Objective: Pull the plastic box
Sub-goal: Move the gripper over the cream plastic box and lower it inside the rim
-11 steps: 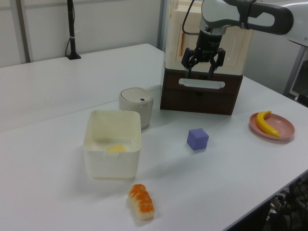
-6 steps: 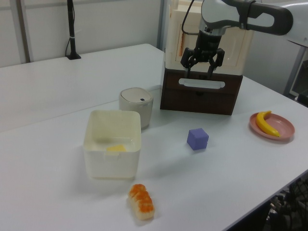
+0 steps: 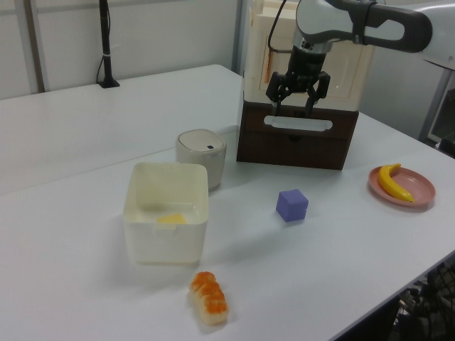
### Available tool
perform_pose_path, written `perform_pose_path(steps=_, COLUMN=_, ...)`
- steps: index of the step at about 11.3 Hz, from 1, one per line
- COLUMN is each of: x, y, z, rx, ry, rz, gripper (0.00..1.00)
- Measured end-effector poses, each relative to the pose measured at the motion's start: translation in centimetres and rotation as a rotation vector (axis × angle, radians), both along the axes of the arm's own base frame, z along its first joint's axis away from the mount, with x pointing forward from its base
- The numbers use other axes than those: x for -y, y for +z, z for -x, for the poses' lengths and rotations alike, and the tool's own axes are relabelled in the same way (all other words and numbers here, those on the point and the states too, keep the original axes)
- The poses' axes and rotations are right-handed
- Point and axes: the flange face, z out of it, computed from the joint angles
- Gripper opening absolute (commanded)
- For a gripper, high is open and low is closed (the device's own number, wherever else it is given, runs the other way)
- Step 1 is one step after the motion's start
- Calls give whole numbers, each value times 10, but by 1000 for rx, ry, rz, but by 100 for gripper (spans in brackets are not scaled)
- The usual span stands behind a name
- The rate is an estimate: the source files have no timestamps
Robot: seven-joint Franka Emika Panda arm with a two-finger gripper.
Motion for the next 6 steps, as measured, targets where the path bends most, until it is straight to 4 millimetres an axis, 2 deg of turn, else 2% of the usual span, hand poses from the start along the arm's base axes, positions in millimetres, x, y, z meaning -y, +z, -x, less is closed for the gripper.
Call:
perform_pose_path(steps=3, x=-3, y=-1, z=0, rx=4, ry=343, rz=31, gripper=100)
perform_pose_path(steps=6, x=-23, y=-8, z=1, rx=1, ry=823, rz=65, gripper=100)
